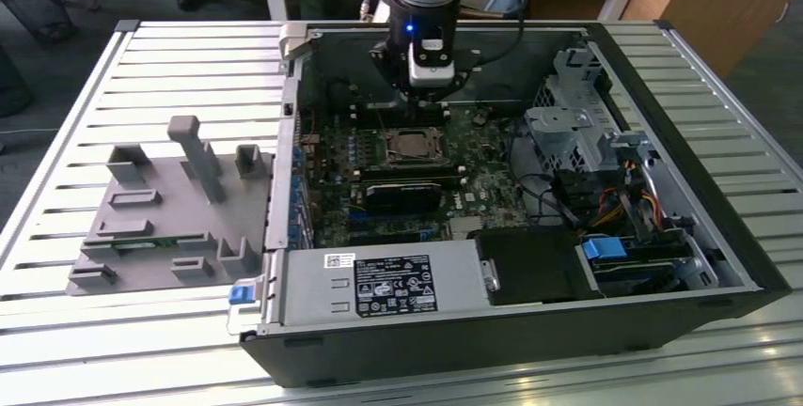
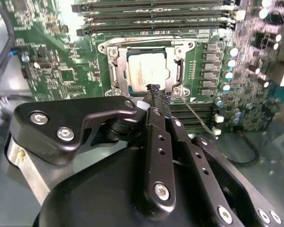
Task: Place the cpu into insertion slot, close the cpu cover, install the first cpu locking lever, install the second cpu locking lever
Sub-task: 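Install the first cpu locking lever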
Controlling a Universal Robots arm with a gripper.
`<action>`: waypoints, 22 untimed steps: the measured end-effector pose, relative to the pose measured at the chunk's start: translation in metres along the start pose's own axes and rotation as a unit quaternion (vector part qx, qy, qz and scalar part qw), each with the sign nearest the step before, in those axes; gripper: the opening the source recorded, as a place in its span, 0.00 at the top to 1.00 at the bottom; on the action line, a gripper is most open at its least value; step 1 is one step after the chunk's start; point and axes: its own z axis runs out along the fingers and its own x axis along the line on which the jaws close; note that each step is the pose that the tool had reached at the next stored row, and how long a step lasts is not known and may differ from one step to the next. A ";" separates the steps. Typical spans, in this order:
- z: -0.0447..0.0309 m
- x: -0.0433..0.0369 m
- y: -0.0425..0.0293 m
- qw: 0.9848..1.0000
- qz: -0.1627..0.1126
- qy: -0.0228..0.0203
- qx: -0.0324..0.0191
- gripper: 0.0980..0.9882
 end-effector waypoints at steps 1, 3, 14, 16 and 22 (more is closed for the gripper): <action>0.0000 0.0000 0.0000 1.000 -0.009 0.000 0.000 0.99; 0.0000 0.0000 0.0000 1.000 -0.027 0.001 0.000 0.99; 0.0001 0.0000 0.0000 0.992 -0.127 0.004 0.000 0.99; 0.0001 0.0000 0.0000 0.989 -0.145 0.004 0.000 0.99; 0.0002 0.0000 0.0000 0.980 -0.199 0.006 0.000 0.99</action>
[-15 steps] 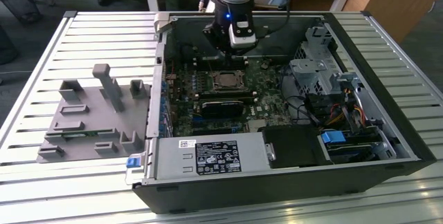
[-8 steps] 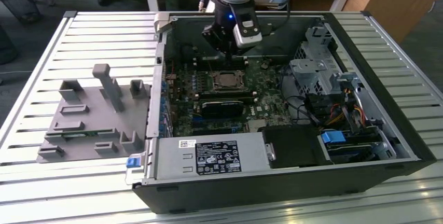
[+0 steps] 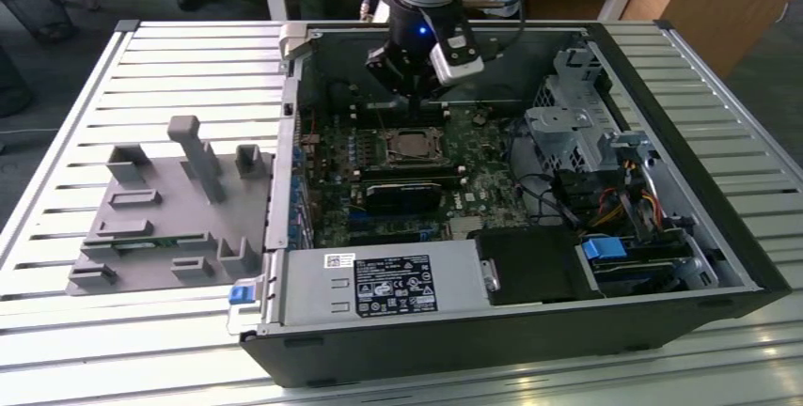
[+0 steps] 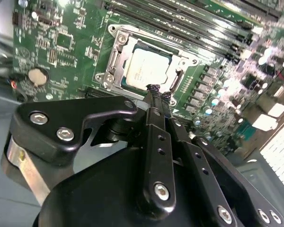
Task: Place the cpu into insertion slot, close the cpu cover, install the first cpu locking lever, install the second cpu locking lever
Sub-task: 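Install the first cpu locking lever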
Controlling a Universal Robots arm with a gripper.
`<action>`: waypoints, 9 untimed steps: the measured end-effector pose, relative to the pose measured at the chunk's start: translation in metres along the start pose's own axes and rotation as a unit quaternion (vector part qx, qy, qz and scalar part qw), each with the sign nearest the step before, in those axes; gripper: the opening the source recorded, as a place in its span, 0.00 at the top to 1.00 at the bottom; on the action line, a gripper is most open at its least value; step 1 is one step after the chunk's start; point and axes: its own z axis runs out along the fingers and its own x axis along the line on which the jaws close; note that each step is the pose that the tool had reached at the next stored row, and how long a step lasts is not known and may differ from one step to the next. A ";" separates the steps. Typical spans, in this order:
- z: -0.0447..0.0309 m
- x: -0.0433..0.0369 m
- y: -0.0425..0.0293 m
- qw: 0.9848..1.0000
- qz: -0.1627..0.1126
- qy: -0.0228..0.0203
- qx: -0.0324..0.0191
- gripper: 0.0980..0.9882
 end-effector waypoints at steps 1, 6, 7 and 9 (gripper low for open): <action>0.0000 0.0000 0.0000 1.000 -0.009 0.000 0.000 0.99; 0.0001 0.0000 0.0000 0.999 -0.054 0.002 0.000 0.99; 0.0001 0.0000 0.0000 0.998 -0.063 0.002 0.000 0.99; 0.0002 0.0000 0.0000 0.997 -0.081 0.002 0.000 0.99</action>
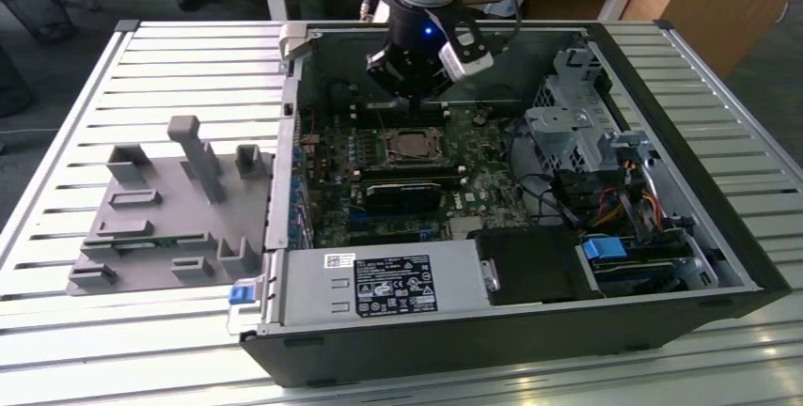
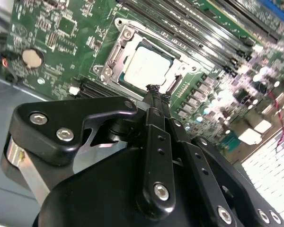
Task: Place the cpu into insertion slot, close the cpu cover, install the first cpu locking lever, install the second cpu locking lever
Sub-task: 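Install the first cpu locking lever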
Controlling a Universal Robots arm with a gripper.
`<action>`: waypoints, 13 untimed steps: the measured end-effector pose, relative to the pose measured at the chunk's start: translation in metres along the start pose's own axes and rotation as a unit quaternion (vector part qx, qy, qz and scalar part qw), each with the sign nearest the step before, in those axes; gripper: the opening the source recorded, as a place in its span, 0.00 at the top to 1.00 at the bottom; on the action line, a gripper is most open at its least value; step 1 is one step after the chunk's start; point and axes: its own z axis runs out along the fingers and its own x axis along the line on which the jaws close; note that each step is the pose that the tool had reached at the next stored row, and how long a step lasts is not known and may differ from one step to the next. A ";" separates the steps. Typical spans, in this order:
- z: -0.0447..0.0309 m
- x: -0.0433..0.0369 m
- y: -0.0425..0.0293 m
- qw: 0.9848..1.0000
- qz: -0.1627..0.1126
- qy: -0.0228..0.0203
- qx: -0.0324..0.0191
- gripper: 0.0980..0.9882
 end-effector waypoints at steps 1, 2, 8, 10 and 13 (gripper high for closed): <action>0.0000 0.0000 0.0000 1.000 -0.010 0.000 0.000 0.99; 0.0000 0.0000 0.0000 1.000 -0.019 0.001 0.000 0.99; 0.0002 0.0000 0.0000 0.997 -0.074 0.002 0.000 0.99; 0.0002 0.0000 0.0000 0.996 -0.091 0.003 0.000 0.99; 0.0003 0.0000 0.0000 0.993 -0.118 0.004 0.000 0.99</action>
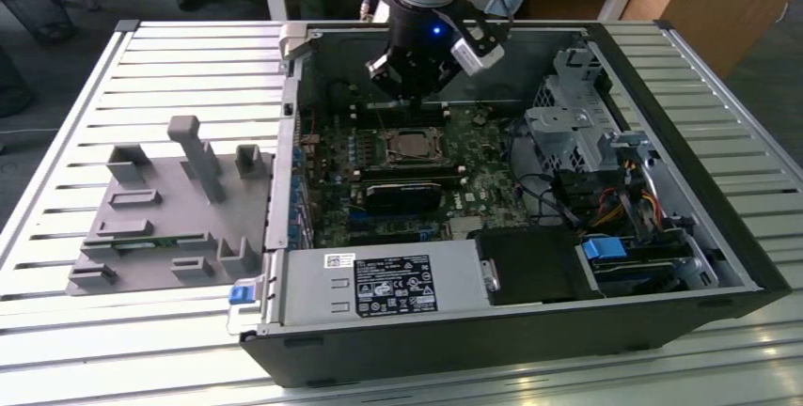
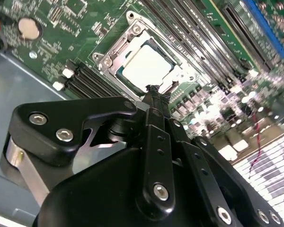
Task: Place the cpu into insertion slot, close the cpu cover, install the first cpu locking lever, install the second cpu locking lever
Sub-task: 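Install the first cpu locking lever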
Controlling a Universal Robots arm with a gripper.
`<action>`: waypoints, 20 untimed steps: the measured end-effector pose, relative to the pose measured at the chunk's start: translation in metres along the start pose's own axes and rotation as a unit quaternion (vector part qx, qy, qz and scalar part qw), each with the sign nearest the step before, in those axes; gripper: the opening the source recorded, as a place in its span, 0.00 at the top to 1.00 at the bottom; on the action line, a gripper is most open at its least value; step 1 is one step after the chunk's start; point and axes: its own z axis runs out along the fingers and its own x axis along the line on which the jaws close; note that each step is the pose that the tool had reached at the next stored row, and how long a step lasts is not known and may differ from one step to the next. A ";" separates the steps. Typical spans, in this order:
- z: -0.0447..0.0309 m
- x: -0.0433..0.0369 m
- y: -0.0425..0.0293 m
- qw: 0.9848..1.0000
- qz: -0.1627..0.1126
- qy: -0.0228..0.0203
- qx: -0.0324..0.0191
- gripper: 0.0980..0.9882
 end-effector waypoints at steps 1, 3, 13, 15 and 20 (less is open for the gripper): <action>0.0000 0.0000 0.0000 1.000 -0.009 0.000 0.000 0.99; 0.0000 0.0001 0.0000 1.000 -0.024 0.001 0.000 0.99; 0.0001 0.0153 0.0037 1.000 -0.025 0.000 0.000 0.99; 0.0001 0.0190 0.0046 1.000 -0.025 0.000 0.000 0.99; 0.0009 0.0220 0.0055 1.000 0.001 0.000 0.000 0.99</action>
